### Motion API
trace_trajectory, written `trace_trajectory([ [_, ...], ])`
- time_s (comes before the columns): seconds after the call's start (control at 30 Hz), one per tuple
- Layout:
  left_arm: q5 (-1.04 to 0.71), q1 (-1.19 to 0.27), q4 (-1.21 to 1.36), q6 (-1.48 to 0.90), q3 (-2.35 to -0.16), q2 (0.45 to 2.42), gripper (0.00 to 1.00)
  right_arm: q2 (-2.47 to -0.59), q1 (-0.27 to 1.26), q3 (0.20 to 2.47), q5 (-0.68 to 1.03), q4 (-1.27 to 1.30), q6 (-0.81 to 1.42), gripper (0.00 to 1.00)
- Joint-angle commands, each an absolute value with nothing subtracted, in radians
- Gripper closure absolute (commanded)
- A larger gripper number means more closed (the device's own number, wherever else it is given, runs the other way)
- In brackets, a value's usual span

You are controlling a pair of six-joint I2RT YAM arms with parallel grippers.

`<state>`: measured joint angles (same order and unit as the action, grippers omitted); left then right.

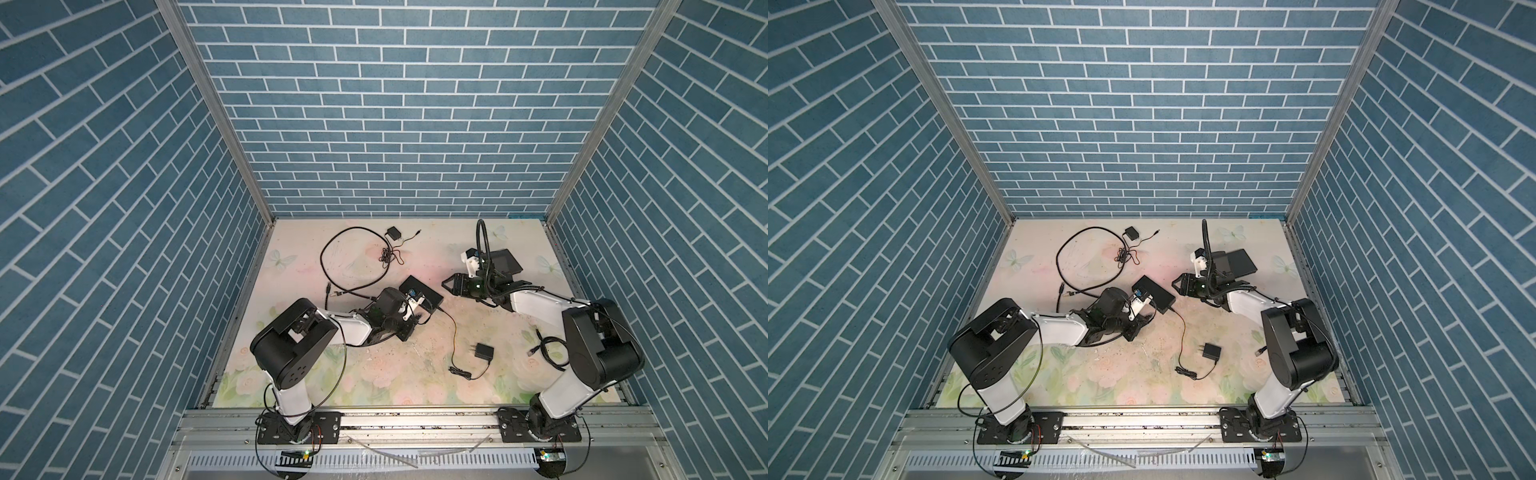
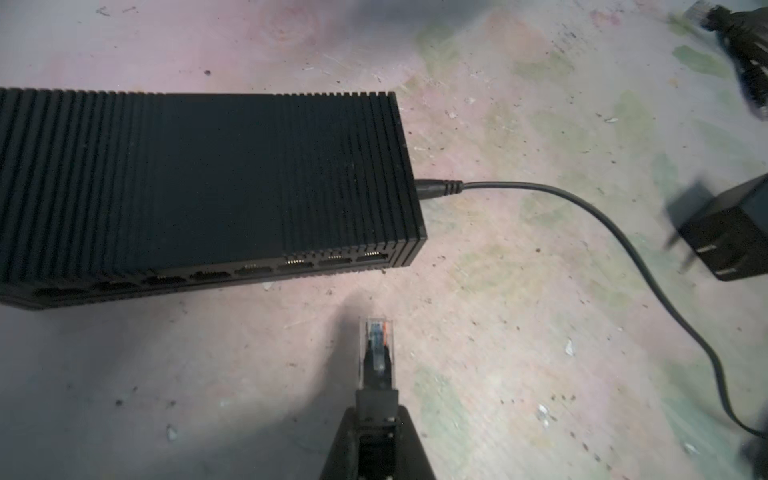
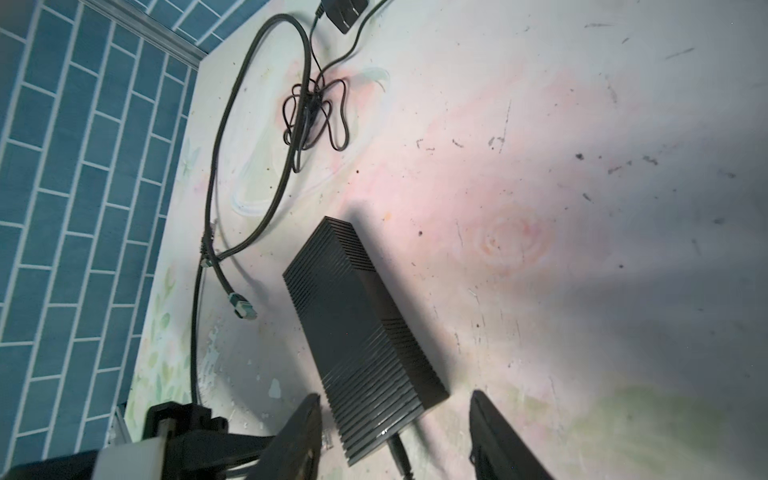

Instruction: Insert the plug into the switch port

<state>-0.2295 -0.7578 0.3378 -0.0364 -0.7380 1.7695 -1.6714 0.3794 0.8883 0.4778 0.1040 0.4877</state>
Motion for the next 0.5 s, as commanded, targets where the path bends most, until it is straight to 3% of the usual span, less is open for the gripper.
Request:
trace_trajectory([
  [0.0, -0.108, -0.783, 0.324, -0.036, -0.755, 1.806, 0.98, -1.725, 0.384, 0.951, 0.508, 0.117, 0.410, 0.43],
  [0.47, 0.014, -0.851, 0.321, -0.054, -0.799, 1.853, 0.98, -1.847, 0.393, 0.964, 0.601, 0.184, 0.437, 0.43],
])
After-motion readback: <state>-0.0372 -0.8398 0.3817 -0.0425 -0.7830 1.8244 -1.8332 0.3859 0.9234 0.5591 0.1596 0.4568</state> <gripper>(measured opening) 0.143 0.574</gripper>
